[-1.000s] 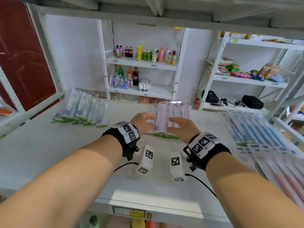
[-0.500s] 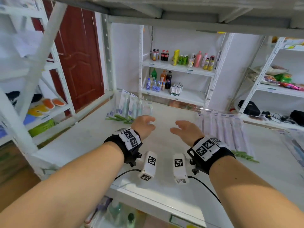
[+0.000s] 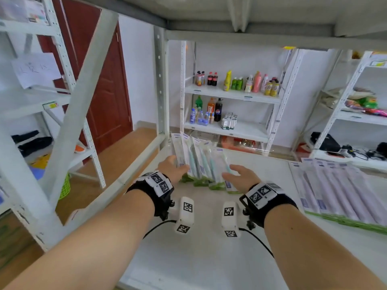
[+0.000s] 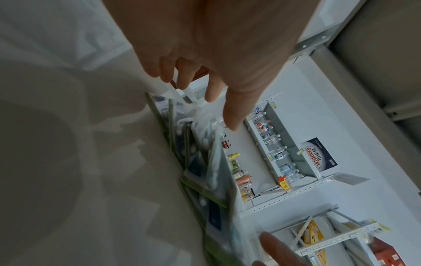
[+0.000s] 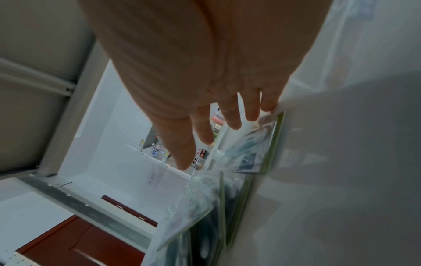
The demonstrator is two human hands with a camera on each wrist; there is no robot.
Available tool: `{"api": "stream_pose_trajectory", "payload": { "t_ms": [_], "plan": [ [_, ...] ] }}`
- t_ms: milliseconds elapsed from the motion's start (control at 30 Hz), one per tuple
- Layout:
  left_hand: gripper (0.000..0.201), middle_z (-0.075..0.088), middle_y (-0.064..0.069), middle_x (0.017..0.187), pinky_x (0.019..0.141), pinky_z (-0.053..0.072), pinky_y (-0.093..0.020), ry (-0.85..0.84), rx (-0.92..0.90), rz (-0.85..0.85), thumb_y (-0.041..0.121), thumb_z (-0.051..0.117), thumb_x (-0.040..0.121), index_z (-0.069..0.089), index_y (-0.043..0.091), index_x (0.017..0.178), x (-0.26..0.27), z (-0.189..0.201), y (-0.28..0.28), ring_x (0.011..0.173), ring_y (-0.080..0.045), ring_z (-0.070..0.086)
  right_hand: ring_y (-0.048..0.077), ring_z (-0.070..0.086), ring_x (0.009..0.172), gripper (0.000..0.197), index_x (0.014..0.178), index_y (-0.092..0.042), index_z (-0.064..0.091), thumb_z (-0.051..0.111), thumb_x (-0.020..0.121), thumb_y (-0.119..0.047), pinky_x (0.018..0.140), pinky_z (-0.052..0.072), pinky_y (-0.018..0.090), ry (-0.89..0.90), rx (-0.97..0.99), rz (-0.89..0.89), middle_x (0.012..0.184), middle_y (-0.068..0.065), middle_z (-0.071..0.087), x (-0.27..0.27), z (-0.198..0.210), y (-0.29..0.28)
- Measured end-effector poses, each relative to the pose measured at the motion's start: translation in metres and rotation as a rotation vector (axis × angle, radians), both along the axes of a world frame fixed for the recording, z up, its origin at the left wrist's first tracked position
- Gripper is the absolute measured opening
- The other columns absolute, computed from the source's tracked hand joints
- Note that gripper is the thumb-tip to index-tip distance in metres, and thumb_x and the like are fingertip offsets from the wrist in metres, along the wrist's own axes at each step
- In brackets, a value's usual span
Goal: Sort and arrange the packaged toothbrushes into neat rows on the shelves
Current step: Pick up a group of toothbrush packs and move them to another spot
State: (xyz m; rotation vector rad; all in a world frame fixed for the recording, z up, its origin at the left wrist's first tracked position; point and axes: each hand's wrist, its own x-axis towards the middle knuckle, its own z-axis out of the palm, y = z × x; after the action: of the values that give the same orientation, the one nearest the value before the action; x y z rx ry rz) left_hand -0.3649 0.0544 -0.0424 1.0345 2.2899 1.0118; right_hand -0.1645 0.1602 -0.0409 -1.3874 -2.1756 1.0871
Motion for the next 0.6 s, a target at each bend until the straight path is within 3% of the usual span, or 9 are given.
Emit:
{"api": "stream_pose_trajectory", "payload": {
  "t_ms": [267,467,533,600],
  "plan": [
    [0.085,0.024,-0.013,0.154,0.112,0.030,-0.040,-0.004,-0.075,-0.150,0.050,0.060,0.084,0.018,0.017,0.150,-0.025,-0.011,0.020,0.138,-0.030,0.031,0.021,0.038,0.134,0.061,0.142,-0.023,0.039,0.059,0.088,-0.044,0.105,0.028,0.030,-0.071,0.003,0.059,0.149,0.002,0.037,-0.022,-0.003,0.011],
    [0.090,0.039,-0.009,0.147,0.107,0.037,-0.041,0.044,-0.094,-0.223,0.058,0.062,0.077,0.023,0.019,0.148,-0.033,-0.013,0.033,0.130,-0.028,0.043,0.024,0.025,0.141,0.071,0.146,-0.026,0.031,0.059,0.086,-0.049,0.115,0.022,0.043,-0.194,0.000,0.121,0.155,0.006,0.024,-0.038,-0.007,0.014],
    [0.092,0.042,-0.009,0.145,0.106,0.039,-0.039,0.098,-0.116,-0.232,0.062,0.060,0.076,0.021,0.020,0.149,-0.032,-0.014,0.035,0.128,-0.027,0.045,0.023,0.024,0.142,0.071,0.146,-0.025,0.031,0.059,0.086,-0.049,0.116,0.021,0.042,-0.197,0.002,0.115,0.155,0.005,0.024,-0.040,-0.007,0.015],
    [0.090,0.045,-0.009,0.142,0.103,0.042,-0.037,0.132,-0.128,-0.240,0.061,0.060,0.077,0.022,0.023,0.149,-0.031,-0.013,0.035,0.124,-0.027,0.048,0.022,0.029,0.139,0.071,0.145,-0.022,0.033,0.061,0.085,-0.048,0.113,0.024,0.034,-0.179,0.003,0.108,0.153,0.006,0.029,-0.040,-0.006,0.015]
  ]
}}
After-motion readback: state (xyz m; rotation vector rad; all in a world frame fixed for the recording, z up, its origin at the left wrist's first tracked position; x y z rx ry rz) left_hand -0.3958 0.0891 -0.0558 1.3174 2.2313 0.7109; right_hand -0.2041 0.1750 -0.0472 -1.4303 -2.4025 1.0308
